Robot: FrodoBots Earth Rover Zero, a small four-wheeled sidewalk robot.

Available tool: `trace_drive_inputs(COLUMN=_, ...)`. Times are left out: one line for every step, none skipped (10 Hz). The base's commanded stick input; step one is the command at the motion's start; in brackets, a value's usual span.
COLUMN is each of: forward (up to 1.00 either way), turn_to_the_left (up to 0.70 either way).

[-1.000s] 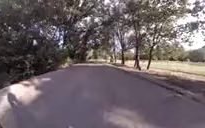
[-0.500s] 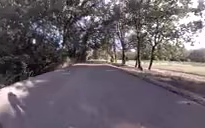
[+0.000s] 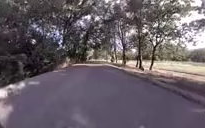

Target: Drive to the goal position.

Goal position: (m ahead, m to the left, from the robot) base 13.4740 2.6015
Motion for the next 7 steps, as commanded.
trace_drive_inputs(forward=0.7, turn_to_the_left=0.0)
trace_drive_inputs(forward=0.7, turn_to_the_left=0.0)
trace_drive_inputs(forward=0.7, turn_to_the_left=0.0)
trace_drive_inputs(forward=0.7, turn_to_the_left=0.0)
trace_drive_inputs(forward=0.7, turn_to_the_left=0.0)
trace_drive_inputs(forward=0.7, turn_to_the_left=0.0)
trace_drive_inputs(forward=0.7, turn_to_the_left=0.0)
